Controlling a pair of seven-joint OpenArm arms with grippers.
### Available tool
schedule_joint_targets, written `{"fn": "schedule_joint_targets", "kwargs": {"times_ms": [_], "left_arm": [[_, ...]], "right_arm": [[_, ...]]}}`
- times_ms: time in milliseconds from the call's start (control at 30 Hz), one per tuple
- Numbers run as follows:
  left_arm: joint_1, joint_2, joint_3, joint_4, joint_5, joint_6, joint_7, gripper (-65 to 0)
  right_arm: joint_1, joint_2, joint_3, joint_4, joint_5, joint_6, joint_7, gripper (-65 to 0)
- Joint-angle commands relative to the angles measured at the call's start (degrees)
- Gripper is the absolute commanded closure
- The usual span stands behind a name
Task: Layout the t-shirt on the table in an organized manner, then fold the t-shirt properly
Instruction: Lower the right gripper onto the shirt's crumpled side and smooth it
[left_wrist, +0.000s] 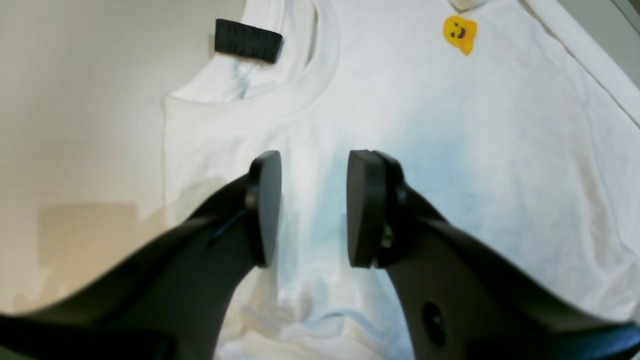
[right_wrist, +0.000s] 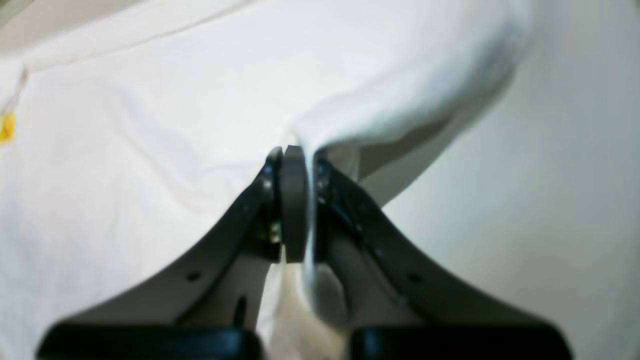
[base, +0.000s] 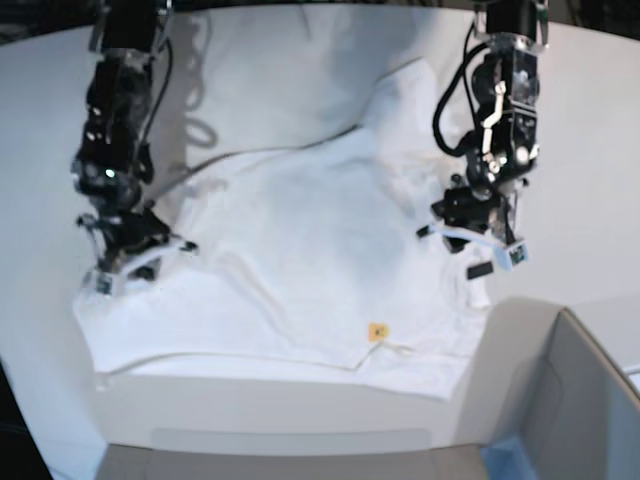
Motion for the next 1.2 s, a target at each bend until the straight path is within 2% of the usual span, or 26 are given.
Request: {"fn": "schedule_joint_targets", "kwargs": {"times_ms": [0,167,267,367,467,533,600,733,800,867,967,1033,1167], "left_arm": [[-0.72,-0.4,-0.14,0.91,0.31,-0.16,-1.02,-22.9],[-0.63,-0.4,-0.14,0.91,0.31,-0.16,-1.02,-22.9],[-0.54,-0.4,-0.14,0.91,0.31,-0.16,-1.02,-22.9],[-0.54,-0.49,-0.14,0.91,0.31,-0.16,-1.02,-22.9],[-0.54,-0.49,-0.14,0.91,0.31,-0.16,-1.02,-22.9],[-0.54,-0.49,-0.14,0.91,0.31,-0.16,-1.02,-22.9],[-0.54,-0.49,-0.14,0.91,0.31,-0.16,-1.02,-22.9],[-0.54,-0.4,-0.14,0.91,0.31,-0.16,-1.02,-22.9],[-0.54,-0.32,-0.05,0.91,0.31,-0.16,-1.02,-22.9],[-0.54,-0.32,-0.05,0.91,0.31,-0.16,-1.02,-22.9],[-0.54,-0.32,-0.05,0.91,0.31,-0.16,-1.02,-22.9],[-0.54,-0.32,-0.05,0.91,0.31,-0.16,-1.02,-22.9],[-0.54,-0.32,-0.05,0.91,0.31,-0.16,-1.02,-22.9]], "right_arm": [[2.95,0.42,-3.39,-0.88,-3.21,-0.13,1.33,0.0],[14.56,-0.11,-20.18,-15.56,-19.12,-0.13,1.24,0.0],[19.39,-0.2,-28.71,-23.21,-26.07,-0.13,-2.45,-0.2],[20.62,-0.29,-34.16,-25.23,-27.74,-0.13,-4.21,-11.6],[20.1,-0.02,-35.74,-23.21,-27.91,-0.13,-3.95,-24.3],[18.78,0.24,-35.83,-20.4,-27.91,-0.13,-3.95,-30.6],[17.11,0.33,-35.66,-16.27,-27.91,-0.13,-3.95,-34.1],[12.45,1.21,-33.11,-7.48,-27.74,-0.13,-3.86,-34.5],[10.69,0.94,-29.06,-5.98,-27.56,-0.13,-3.33,-34.5],[9.72,-0.55,-24.23,-6.33,-26.33,-0.13,0.18,-34.5],[9.2,-2.57,-13.94,-8.97,-20.62,-0.04,6.51,-34.5],[10.25,-2.84,-9.02,-12.13,-14.46,0.4,9.33,-34.5],[12.45,-0.9,-8.14,-18.73,-3.21,0.4,9.41,-34.5]]}}
